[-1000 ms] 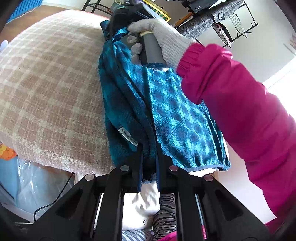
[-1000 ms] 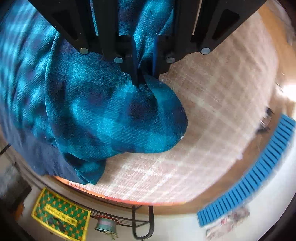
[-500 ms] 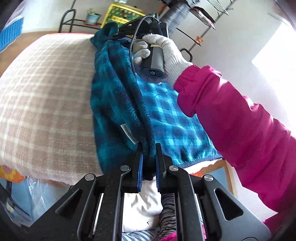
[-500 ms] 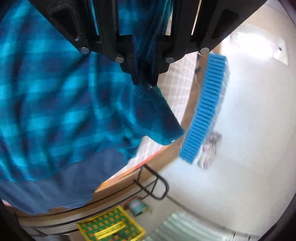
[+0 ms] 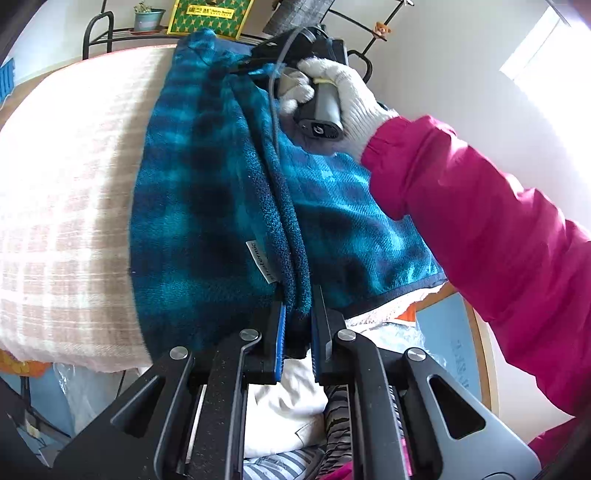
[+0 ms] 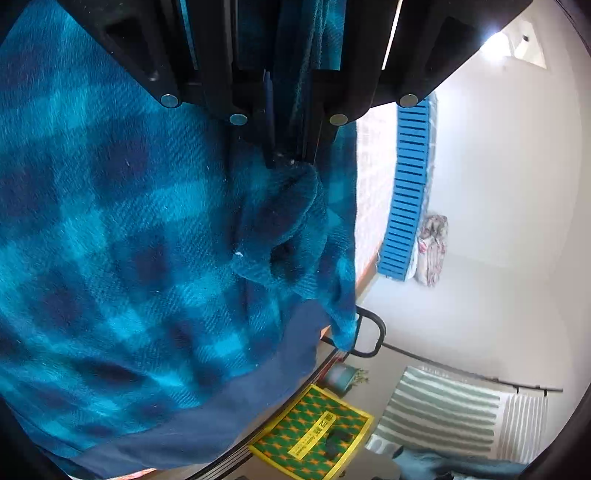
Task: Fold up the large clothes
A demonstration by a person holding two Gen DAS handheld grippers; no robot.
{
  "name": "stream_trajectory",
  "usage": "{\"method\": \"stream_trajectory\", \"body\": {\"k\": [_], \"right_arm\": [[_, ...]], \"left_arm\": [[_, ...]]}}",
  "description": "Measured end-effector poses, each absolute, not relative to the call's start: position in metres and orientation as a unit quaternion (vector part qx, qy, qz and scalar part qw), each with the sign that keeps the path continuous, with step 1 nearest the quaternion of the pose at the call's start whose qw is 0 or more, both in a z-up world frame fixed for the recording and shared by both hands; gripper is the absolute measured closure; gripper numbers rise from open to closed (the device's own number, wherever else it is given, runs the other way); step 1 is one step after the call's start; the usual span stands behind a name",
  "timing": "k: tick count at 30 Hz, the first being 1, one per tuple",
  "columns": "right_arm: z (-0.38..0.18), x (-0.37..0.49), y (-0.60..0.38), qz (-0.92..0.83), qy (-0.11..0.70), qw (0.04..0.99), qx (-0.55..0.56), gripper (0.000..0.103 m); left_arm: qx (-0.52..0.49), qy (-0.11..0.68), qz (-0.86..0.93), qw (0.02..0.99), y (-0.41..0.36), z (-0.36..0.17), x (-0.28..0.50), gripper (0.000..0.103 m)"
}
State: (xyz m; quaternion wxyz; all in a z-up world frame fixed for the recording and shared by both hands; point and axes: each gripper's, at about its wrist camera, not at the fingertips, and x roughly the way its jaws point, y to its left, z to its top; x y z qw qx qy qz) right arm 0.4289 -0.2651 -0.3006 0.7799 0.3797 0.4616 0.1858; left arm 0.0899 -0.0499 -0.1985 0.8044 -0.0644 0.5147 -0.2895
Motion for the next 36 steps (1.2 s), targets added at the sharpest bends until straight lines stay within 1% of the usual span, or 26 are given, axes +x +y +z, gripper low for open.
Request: {"method": "stream_trajectory", "body": {"k": [4,6,7,9,10,12,13,15,20,25,30,32,36], "right_arm": [[-0.303,0.427,-0.261,0.166,0.484,0.791,0.335,0.092],[-0.3,0.414,-0.266,0.159,0.487,0.793,0.33,0.088],[-0.298,0.412,-0.269,0.155,0.488,0.795,0.325,0.084],[-0.287,0.404,-0.274,0.151,0.49,0.803,0.306,0.075],[-0.282,0.401,-0.276,0.155,0.491,0.802,0.303,0.072],[-0.263,0.386,-0.28,0.164,0.485,0.809,0.289,0.071],[-0.256,0.377,-0.283,0.166,0.481,0.814,0.281,0.069],[-0.235,0.351,-0.288,0.176,0.47,0.825,0.262,0.067],[-0.2,0.28,-0.279,0.229,0.452,0.835,0.214,0.067],[-0.181,0.207,-0.25,0.284,0.435,0.838,0.166,0.067],[-0.188,0.145,-0.221,0.322,0.442,0.824,0.147,0.067],[-0.194,0.136,-0.213,0.316,0.444,0.828,0.134,0.067],[-0.235,0.136,-0.199,0.295,0.479,0.816,0.133,0.068]], "left_arm": [[-0.051,0.518,-0.289,0.803,-0.062,-0.203,0.088,0.094],[-0.051,0.518,-0.293,0.802,-0.062,-0.204,0.087,0.094],[-0.05,0.517,-0.295,0.802,-0.061,-0.203,0.085,0.093],[-0.064,0.518,-0.304,0.797,-0.058,-0.2,0.083,0.085],[-0.079,0.52,-0.313,0.791,-0.053,-0.196,0.08,0.077],[-0.092,0.515,-0.323,0.789,-0.049,-0.189,0.073,0.076],[-0.095,0.511,-0.327,0.789,-0.045,-0.183,0.067,0.076],[-0.111,0.503,-0.342,0.786,-0.03,-0.171,0.056,0.076],[-0.15,0.467,-0.34,0.802,0.02,-0.145,0.034,0.076],[-0.164,0.449,-0.287,0.83,0.06,-0.141,0.04,0.076],[-0.159,0.444,-0.258,0.843,0.067,-0.154,0.059,0.076],[-0.148,0.443,-0.256,0.846,0.062,-0.163,0.068,0.076],[-0.136,0.454,-0.263,0.841,0.041,-0.187,0.082,0.076]]}}
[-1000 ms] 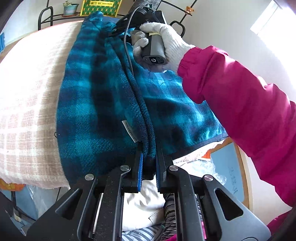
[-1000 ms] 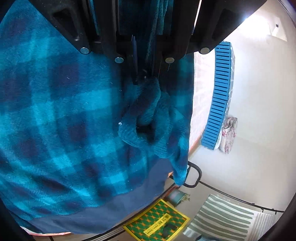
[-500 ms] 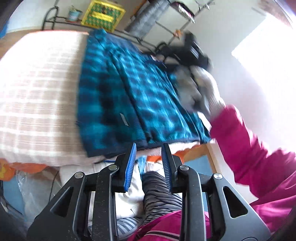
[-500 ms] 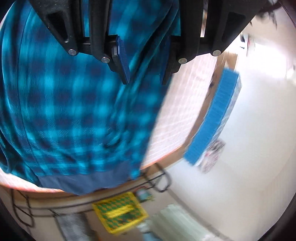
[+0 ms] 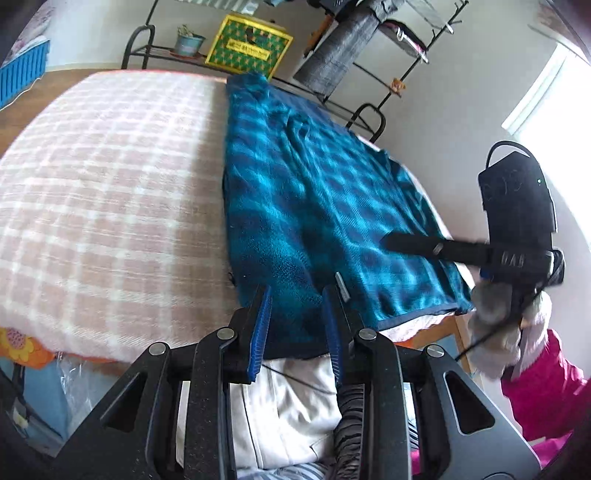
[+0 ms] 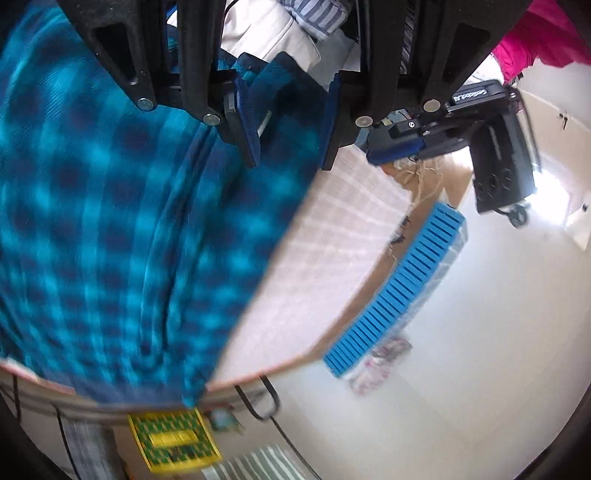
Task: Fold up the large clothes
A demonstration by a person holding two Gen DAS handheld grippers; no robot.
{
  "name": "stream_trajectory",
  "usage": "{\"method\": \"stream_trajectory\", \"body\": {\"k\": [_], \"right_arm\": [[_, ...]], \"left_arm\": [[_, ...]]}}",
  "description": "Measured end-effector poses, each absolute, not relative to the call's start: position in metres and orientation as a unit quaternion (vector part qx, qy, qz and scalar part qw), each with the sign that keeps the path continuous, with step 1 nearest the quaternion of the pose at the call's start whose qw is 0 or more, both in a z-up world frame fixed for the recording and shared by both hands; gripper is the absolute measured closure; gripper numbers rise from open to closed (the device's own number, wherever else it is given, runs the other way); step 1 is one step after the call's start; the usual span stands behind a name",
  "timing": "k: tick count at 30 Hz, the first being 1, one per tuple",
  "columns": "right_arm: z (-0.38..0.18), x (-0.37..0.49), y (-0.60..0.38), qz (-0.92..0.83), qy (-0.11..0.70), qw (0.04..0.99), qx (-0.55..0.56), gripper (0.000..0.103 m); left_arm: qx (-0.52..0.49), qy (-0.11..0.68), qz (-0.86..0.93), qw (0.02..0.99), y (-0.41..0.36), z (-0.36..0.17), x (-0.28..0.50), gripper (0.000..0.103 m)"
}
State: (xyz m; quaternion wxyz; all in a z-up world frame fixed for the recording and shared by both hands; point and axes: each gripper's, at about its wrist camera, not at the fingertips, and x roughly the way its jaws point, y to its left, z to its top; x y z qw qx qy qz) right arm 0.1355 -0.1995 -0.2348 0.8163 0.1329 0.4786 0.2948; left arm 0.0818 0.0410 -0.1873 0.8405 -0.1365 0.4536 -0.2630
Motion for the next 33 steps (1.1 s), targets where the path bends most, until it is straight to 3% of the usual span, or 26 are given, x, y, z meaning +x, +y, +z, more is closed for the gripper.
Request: {"method": "stream_trajectory", "body": {"k": [8,12,15,17,19,21,22,25,28,33], "right_arm": [[-0.292,0.139,-0.185,0.234,0.515,0.824,0.038,0.074],[-0.29,0.137,-0.194,0.242,0.51,0.823,0.062,0.072],[-0.271,0.128,-0.206,0.242,0.489,0.835,0.069,0.061],[-0.253,0.111,-0.222,0.231,0.454,0.858,0.071,0.045],[-0.238,0.096,-0.245,0.212,0.415,0.881,0.085,0.04],[-0.228,0.084,-0.269,0.19,0.392,0.895,0.097,0.04],[-0.224,0.077,-0.283,0.175,0.382,0.901,0.104,0.04],[-0.215,0.06,-0.322,0.137,0.362,0.914,0.118,0.028],[-0.21,0.043,-0.364,0.093,0.357,0.92,0.132,0.027],[-0.204,0.016,-0.43,0.023,0.366,0.917,0.157,0.027]], "left_arm": [[-0.083,0.508,-0.234,0.825,0.006,-0.244,0.088,0.076],[-0.081,0.498,-0.228,0.833,0.004,-0.243,0.085,0.076],[-0.088,0.485,-0.222,0.841,0.008,-0.228,0.081,0.076],[-0.079,0.462,-0.227,0.854,0.007,-0.213,0.075,0.076],[-0.062,0.438,-0.237,0.865,0.003,-0.196,0.068,0.076],[-0.057,0.425,-0.249,0.868,-0.003,-0.182,0.065,0.07],[-0.056,0.418,-0.256,0.87,-0.008,-0.174,0.063,0.06],[-0.056,0.407,-0.276,0.869,-0.022,-0.159,0.059,0.054],[-0.051,0.399,-0.293,0.867,-0.04,-0.144,0.058,0.037],[-0.054,0.39,-0.326,0.859,-0.069,-0.13,0.056,0.037]]}}
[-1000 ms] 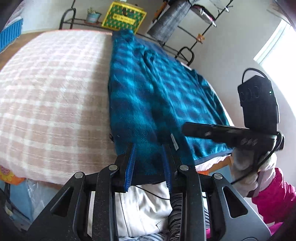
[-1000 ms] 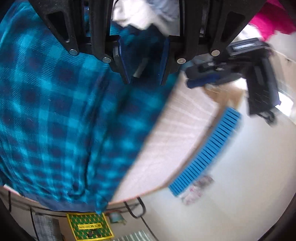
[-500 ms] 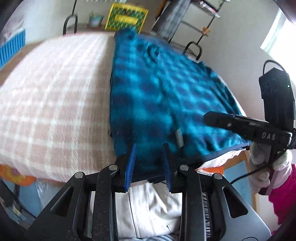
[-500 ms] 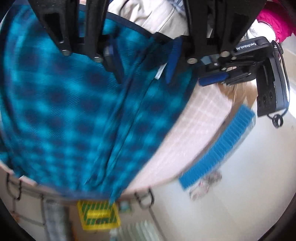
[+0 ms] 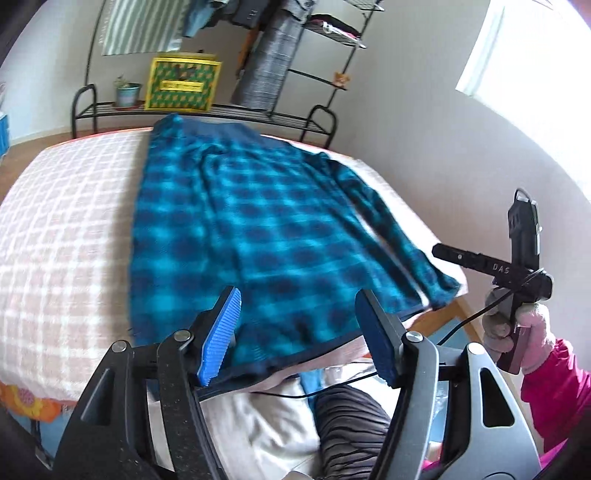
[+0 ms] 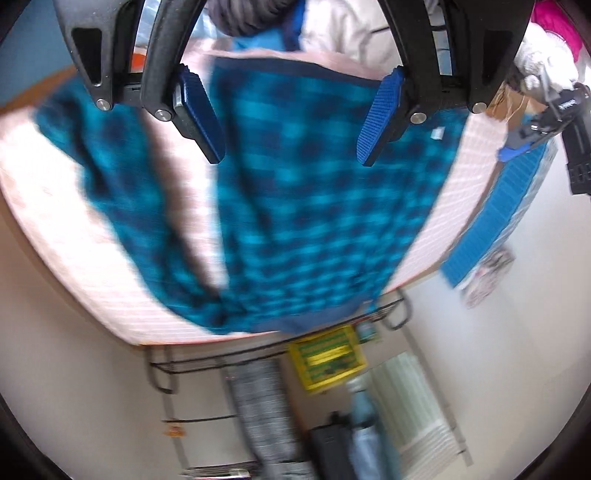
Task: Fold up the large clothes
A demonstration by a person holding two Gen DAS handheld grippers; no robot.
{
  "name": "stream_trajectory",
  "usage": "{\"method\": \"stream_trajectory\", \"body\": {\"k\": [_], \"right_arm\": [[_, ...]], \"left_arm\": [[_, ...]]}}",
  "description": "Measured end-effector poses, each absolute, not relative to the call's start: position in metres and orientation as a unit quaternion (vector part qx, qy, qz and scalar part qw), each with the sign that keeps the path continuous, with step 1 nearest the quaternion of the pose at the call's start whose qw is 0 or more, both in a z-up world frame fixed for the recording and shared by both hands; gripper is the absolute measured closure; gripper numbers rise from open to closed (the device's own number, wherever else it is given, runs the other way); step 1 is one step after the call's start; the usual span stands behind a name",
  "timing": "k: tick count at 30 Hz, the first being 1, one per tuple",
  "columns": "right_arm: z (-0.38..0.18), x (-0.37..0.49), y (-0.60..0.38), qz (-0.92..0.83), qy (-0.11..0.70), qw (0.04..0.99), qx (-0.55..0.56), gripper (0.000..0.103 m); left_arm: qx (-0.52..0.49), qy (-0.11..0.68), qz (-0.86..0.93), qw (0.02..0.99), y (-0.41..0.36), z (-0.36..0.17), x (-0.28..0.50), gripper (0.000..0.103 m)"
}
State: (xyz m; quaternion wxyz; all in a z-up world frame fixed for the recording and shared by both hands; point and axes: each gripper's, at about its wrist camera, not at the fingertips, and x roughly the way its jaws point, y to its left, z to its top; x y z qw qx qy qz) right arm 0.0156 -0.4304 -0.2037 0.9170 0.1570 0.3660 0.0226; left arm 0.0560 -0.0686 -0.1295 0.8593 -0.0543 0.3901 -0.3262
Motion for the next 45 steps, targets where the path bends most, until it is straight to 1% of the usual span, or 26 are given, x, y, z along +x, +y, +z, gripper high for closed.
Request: {"method": "stream_trajectory", "body": {"k": [8,14,19,21,23,24,26,27,31,35,39,45], "right_arm": [[-0.216,-0.033,-0.535,-0.076,0.356,0.9,0.239,0.027],[-0.251,-0.051,-0.595,-0.14,0.359,0.868,0.312,0.027],[-0.283,-0.046,-0.622,-0.166,0.383,0.84,0.346,0.033],[-0.294,-0.043,-0.629,-0.16,0.385,0.831,0.367,0.041],[-0.301,-0.039,-0.631,-0.149,0.391,0.823,0.384,0.065],[-0.304,-0.036,-0.632,-0.142,0.393,0.819,0.392,0.069],[-0.306,-0.033,-0.633,-0.132,0.394,0.814,0.406,0.095],[-0.305,-0.034,-0.634,-0.123,0.387,0.812,0.419,0.098],[-0.27,-0.048,-0.631,-0.106,0.322,0.822,0.457,0.1],[-0.217,-0.052,-0.609,-0.081,0.266,0.858,0.432,0.1],[-0.182,-0.027,-0.57,-0.043,0.268,0.886,0.377,0.1],[-0.155,0.006,-0.508,0.016,0.282,0.913,0.296,0.101]], "left_arm": [[-0.06,0.402,-0.361,0.839,-0.111,-0.133,0.06,0.037],[-0.064,0.416,-0.378,0.825,-0.136,-0.142,0.059,0.037],[-0.067,0.428,-0.382,0.816,-0.146,-0.147,0.062,0.037],[-0.067,0.429,-0.381,0.816,-0.147,-0.148,0.063,0.037],[-0.068,0.43,-0.379,0.817,-0.148,-0.148,0.065,0.037],[-0.068,0.43,-0.379,0.817,-0.148,-0.148,0.065,0.037],[-0.07,0.431,-0.377,0.817,-0.148,-0.149,0.066,0.037],[-0.072,0.432,-0.377,0.816,-0.147,-0.149,0.067,0.037],[-0.079,0.434,-0.375,0.815,-0.143,-0.15,0.068,0.037],[-0.086,0.436,-0.369,0.816,-0.14,-0.152,0.071,0.037],[-0.093,0.439,-0.362,0.817,-0.136,-0.153,0.074,0.037],[-0.111,0.438,-0.353,0.819,-0.126,-0.154,0.078,0.037]]}}
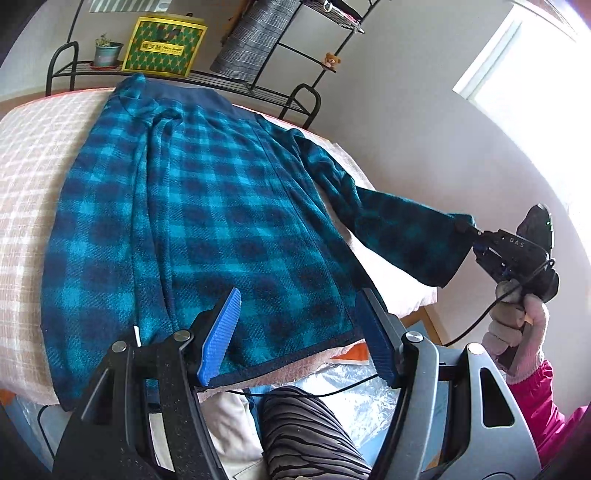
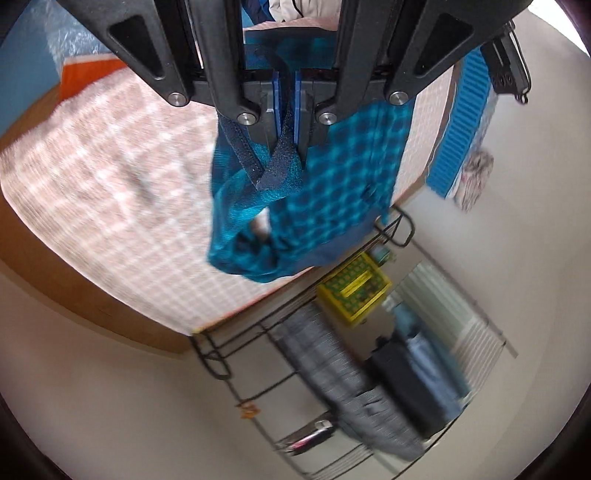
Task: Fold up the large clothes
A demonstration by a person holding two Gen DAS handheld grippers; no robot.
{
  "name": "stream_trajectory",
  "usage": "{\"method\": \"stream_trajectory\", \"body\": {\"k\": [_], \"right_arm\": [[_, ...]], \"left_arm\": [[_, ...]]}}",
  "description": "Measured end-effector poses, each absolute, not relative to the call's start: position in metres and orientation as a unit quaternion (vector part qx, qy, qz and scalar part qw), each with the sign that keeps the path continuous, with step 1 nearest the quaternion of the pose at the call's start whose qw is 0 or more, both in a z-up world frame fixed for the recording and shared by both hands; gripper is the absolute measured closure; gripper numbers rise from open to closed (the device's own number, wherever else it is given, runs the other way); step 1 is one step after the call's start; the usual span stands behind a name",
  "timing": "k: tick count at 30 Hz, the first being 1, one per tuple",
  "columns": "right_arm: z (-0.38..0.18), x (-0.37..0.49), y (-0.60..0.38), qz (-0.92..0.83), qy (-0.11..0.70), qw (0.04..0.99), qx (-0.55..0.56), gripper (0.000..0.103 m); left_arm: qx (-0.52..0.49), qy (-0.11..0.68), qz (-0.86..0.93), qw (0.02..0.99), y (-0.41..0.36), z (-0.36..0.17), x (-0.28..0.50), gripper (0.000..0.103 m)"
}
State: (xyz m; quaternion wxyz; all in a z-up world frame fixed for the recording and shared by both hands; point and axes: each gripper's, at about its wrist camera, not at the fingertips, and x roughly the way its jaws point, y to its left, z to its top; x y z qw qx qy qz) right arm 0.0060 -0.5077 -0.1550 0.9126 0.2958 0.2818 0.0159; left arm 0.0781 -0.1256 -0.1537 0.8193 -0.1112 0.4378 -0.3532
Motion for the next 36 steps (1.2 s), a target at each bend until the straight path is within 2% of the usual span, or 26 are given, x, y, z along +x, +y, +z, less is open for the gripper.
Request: {"method": "stream_trajectory", "body": {"k": [4,10,12,13,14,15,19,24,27,31,36], "right_arm": [[-0.154,0.018,-0.492,0.007,0.295,0.924,0.243,0.101],[-0.187,0.009,-0.541,-0.098,0.337,0.91,0.222,0.1],[-0.203,0.009,-0.555,-0.108,0.375,0.894,0.221,0.094],[-0.209,0.009,-0.56,-0.129,0.396,0.885,0.21,0.086],[-0.212,0.009,-0.563,-0.152,0.406,0.88,0.196,0.071],[-0.211,0.009,-0.566,-0.173,0.406,0.878,0.184,0.069],[-0.196,0.027,-0.561,-0.143,0.387,0.894,0.174,0.068],[-0.186,0.089,-0.54,-0.102,0.396,0.902,0.136,0.067],[-0.184,0.11,-0.537,-0.124,0.412,0.898,0.098,0.071],[-0.185,0.088,-0.55,-0.159,0.441,0.881,0.066,0.07],[-0.148,0.036,-0.573,-0.181,0.404,0.893,0.081,0.065]], "left_arm": [[-0.113,0.44,-0.35,0.819,-0.123,-0.155,0.079,0.037],[-0.105,0.449,-0.352,0.815,-0.127,-0.164,0.08,0.037],[-0.105,0.457,-0.353,0.809,-0.132,-0.171,0.082,0.037],[-0.103,0.463,-0.355,0.806,-0.137,-0.176,0.084,0.037],[-0.102,0.465,-0.357,0.804,-0.141,-0.179,0.084,0.037],[-0.099,0.468,-0.361,0.8,-0.147,-0.182,0.084,0.037],[-0.076,0.476,-0.383,0.788,-0.178,-0.195,0.081,0.037],[-0.037,0.479,-0.398,0.781,-0.211,-0.209,0.077,0.037],[-0.033,0.484,-0.401,0.777,-0.217,-0.216,0.078,0.038],[-0.032,0.488,-0.407,0.771,-0.218,-0.22,0.08,0.038],[-0.01,0.496,-0.418,0.761,-0.224,-0.23,0.077,0.04]]}}
